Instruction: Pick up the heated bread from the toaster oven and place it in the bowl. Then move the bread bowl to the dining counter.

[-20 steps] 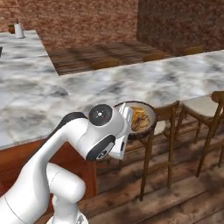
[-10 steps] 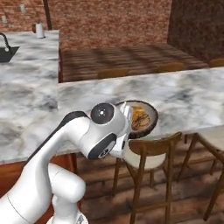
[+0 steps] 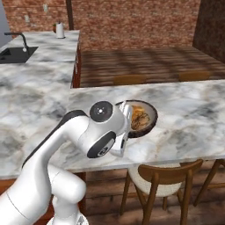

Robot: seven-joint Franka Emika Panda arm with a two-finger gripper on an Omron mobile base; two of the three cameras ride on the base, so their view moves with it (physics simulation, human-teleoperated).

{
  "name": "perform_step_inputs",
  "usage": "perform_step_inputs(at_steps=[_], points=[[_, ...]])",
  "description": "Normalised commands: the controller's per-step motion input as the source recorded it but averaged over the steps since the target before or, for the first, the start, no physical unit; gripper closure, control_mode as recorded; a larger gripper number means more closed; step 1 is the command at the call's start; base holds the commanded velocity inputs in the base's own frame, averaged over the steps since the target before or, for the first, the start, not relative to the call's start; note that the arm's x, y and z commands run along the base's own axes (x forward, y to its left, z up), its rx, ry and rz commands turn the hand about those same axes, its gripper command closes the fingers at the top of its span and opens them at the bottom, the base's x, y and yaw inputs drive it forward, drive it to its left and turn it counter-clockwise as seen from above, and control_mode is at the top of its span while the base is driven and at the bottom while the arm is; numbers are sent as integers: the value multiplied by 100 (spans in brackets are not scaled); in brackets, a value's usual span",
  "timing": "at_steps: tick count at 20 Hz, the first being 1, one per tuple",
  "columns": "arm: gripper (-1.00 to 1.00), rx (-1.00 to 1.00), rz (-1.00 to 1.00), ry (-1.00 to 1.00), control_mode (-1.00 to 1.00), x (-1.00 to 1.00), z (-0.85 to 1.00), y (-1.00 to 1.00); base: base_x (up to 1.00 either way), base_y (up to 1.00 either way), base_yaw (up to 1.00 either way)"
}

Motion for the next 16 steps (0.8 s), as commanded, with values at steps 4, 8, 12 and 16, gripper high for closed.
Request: perform_step_inputs(at_steps=[4, 8, 12, 16], points=[[100, 6, 1, 23, -100, 98, -15, -2, 0, 0, 0], [100, 15, 0, 34, -100, 100, -34, -1, 0, 0, 0], [100, 16, 13, 8, -100, 100, -43, -19, 0, 0, 0], [100, 13, 13, 0, -100, 100, -54, -10, 0, 0, 0]])
